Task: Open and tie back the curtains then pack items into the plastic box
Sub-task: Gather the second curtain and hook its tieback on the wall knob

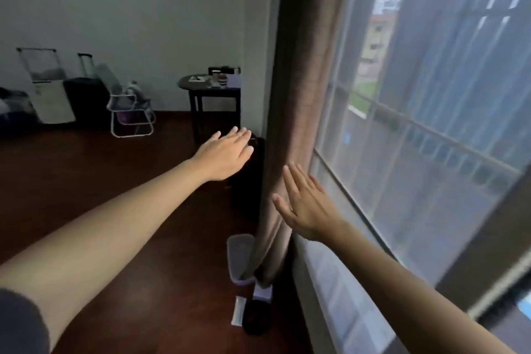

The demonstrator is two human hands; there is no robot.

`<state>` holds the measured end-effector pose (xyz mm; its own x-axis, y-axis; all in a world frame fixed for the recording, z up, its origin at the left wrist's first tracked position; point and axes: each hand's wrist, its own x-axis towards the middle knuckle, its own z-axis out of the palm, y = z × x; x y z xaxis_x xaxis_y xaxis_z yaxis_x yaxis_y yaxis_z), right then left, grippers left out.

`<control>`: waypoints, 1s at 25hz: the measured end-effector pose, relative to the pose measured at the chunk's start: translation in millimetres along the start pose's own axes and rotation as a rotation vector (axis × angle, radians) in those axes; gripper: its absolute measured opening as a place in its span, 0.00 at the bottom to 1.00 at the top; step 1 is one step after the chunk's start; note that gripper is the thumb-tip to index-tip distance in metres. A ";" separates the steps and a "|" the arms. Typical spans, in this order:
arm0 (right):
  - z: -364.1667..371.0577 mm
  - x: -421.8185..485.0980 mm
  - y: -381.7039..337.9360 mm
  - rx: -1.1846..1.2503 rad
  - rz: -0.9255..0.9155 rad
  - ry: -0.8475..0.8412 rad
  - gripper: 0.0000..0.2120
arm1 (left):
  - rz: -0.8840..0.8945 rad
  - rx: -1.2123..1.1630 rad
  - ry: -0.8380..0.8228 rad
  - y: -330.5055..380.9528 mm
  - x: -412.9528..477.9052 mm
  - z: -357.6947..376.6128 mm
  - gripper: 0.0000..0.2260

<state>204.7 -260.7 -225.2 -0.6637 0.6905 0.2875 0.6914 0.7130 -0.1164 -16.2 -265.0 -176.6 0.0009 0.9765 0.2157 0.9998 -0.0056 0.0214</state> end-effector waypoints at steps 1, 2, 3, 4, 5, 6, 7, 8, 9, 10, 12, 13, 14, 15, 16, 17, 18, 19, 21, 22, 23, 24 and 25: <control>11.5 22.8 -2.5 0.005 -0.014 -0.009 0.39 | -0.031 -0.005 -0.001 -18.8 8.4 6.8 0.24; 24.1 45.5 -5.6 0.014 -0.029 -0.030 0.36 | -0.057 -0.014 -0.004 -36.6 17.9 13.1 0.24; 35.3 65.1 -7.9 0.022 -0.045 -0.046 0.34 | -0.072 -0.023 -0.005 -51.1 27.8 19.1 0.24; 45.2 84.1 -10.1 0.033 -0.057 -0.056 0.34 | -0.081 -0.036 -0.007 -64.8 39.0 25.1 0.24; 57.5 107.4 -11.2 0.050 -0.062 -0.060 0.34 | -0.090 -0.057 -0.012 -81.8 54.2 32.4 0.24; 69.6 130.7 -11.1 0.066 -0.054 -0.056 0.34 | -0.098 -0.086 -0.017 -98.9 71.6 41.2 0.24; 82.4 153.8 -9.8 0.084 -0.032 -0.050 0.34 | -0.101 -0.109 -0.023 -116.1 90.1 52.5 0.24; 96.6 177.6 -6.0 0.112 0.003 -0.048 0.34 | -0.098 -0.127 -0.025 -132.6 110.4 66.3 0.24; 113.0 201.9 0.8 0.155 0.046 -0.049 0.34 | -0.090 -0.140 -0.021 -147.8 133.0 81.5 0.24; 130.3 225.2 8.7 0.207 0.091 -0.057 0.34 | -0.076 -0.152 -0.013 -160.9 156.4 95.8 0.24; 161.9 269.3 26.5 0.285 0.177 -0.084 0.34 | -0.032 -0.188 0.000 -181.4 204.6 118.6 0.24; 173.7 289.0 34.7 0.298 0.216 -0.103 0.35 | -0.015 -0.220 -0.002 -188.5 226.9 123.4 0.24; 185.4 309.9 43.7 0.316 0.266 -0.130 0.35 | -0.002 -0.262 -0.023 -196.0 251.9 127.2 0.24; 196.1 330.0 52.8 0.340 0.317 -0.136 0.36 | 0.009 -0.294 -0.043 -203.0 278.0 129.4 0.24; 205.2 351.4 61.2 0.361 0.363 -0.121 0.37 | 0.029 -0.309 -0.052 -210.0 304.8 130.1 0.24; 213.5 370.1 67.7 0.370 0.409 -0.102 0.37 | 0.051 -0.324 -0.052 -215.6 329.6 131.3 0.25; 220.4 384.4 72.1 0.367 0.452 -0.086 0.37 | 0.077 -0.345 -0.039 -219.8 351.2 132.5 0.25; 226.0 396.0 75.2 0.371 0.490 -0.072 0.36 | 0.107 -0.376 -0.024 -223.2 371.6 133.9 0.25; 235.0 412.6 77.8 0.404 0.543 -0.032 0.36 | 0.180 -0.442 -0.004 -226.8 405.8 138.5 0.25; 238.9 419.9 79.3 0.413 0.559 0.002 0.36 | 0.232 -0.485 -0.003 -227.0 422.1 143.6 0.25; 243.3 427.1 81.5 0.412 0.579 0.047 0.36 | 0.296 -0.532 -0.004 -225.8 437.1 149.0 0.24; 248.2 433.7 84.6 0.401 0.609 0.092 0.37 | 0.376 -0.575 -0.009 -223.4 451.4 155.3 0.23; 253.8 439.0 88.6 0.377 0.653 0.130 0.37 | 0.465 -0.612 -0.010 -219.2 465.6 162.4 0.22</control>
<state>-97.8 136.4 -350.5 -0.0990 0.9828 0.1557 0.7719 0.1746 -0.6113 -231.4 226.0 -239.3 0.4216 0.8461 0.3261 0.7057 -0.5320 0.4680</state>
